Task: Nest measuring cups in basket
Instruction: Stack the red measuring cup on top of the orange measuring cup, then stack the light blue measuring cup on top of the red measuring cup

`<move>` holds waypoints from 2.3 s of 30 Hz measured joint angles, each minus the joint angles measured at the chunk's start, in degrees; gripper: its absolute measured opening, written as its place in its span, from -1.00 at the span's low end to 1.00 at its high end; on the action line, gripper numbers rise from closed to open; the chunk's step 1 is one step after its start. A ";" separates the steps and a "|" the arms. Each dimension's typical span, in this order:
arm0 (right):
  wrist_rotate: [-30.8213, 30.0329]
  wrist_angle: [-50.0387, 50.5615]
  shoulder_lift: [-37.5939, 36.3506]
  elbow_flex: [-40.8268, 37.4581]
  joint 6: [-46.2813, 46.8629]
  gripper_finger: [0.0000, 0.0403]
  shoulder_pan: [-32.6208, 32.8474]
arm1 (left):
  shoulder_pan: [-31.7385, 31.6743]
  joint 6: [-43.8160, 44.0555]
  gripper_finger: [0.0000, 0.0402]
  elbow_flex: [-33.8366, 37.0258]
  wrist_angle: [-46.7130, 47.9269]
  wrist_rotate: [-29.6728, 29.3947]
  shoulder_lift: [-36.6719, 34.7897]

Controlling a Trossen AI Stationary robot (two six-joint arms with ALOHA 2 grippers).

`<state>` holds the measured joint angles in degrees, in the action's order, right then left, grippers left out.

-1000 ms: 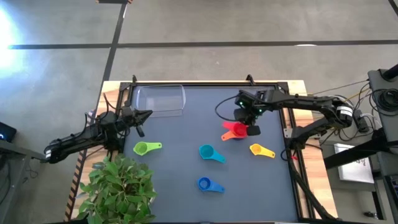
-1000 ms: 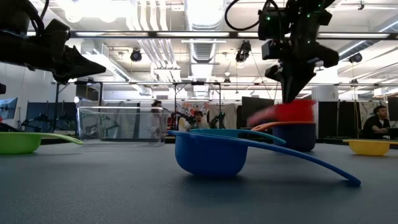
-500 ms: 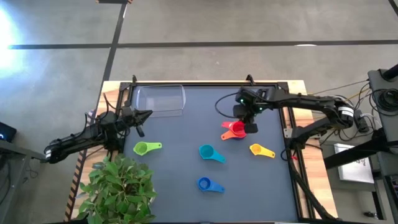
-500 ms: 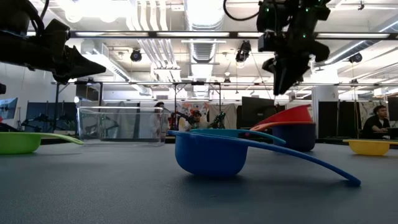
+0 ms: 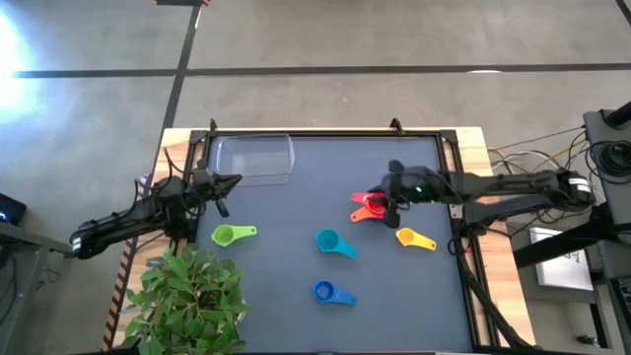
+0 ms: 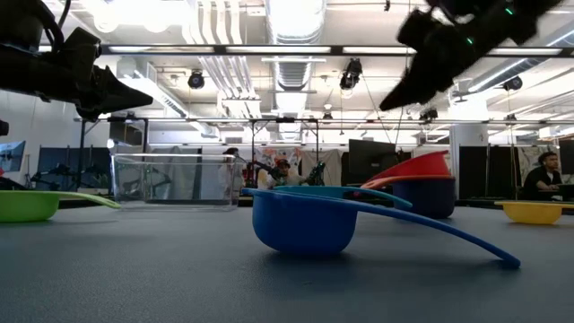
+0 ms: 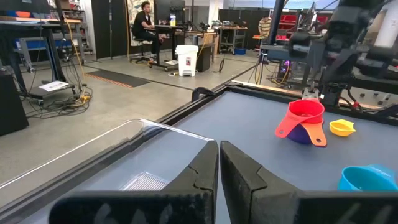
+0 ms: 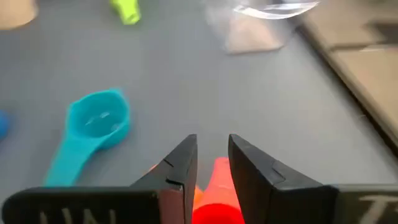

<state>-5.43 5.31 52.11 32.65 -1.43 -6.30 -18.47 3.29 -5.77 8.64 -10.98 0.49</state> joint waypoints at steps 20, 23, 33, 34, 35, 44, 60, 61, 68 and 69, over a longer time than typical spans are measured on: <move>-5.28 -28.39 -9.63 -29.31 3.66 -0.79 2.18 | 0.01 0.00 -1.00 0.00 0.00 0.00 0.00; -6.24 -28.36 -9.63 -30.19 3.72 -0.79 2.16 | -0.01 0.00 -1.00 0.01 0.00 0.00 0.02; -3.27 -30.02 -13.37 -23.94 -0.10 -0.79 5.64 | -0.01 0.00 -1.00 0.01 0.00 0.00 0.01; -2.53 -29.92 -13.90 -22.88 -1.06 -0.79 6.59 | -0.01 0.00 -1.00 0.00 0.00 -0.01 0.01; -2.10 -29.91 -14.33 -22.04 -1.67 -0.79 7.60 | -0.01 0.00 -1.00 -0.01 0.00 -0.01 0.02; -2.10 -30.48 -13.78 -20.60 -2.19 -0.79 15.32 | -0.01 0.00 -1.00 0.00 0.00 0.00 0.01; -6.17 -33.46 -13.99 -20.80 -3.14 -0.79 27.19 | -0.01 -29.60 -1.00 0.01 -0.57 -0.83 0.13; -7.74 -33.26 -14.10 -20.73 -3.86 -0.79 27.77 | 0.03 -31.71 -1.00 0.04 -1.11 -2.29 0.09; -11.59 -32.67 -14.13 -20.64 -5.11 -0.79 28.80 | 0.01 -34.16 -1.00 0.04 -2.56 -4.52 0.24; -11.61 -32.69 -14.09 -20.64 -5.10 -0.79 28.80 | 0.01 -33.38 -1.00 0.04 -2.60 -4.50 0.24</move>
<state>-17.04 -27.37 38.02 12.01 -6.54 22.50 -18.46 -30.09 -5.74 6.04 -15.49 0.73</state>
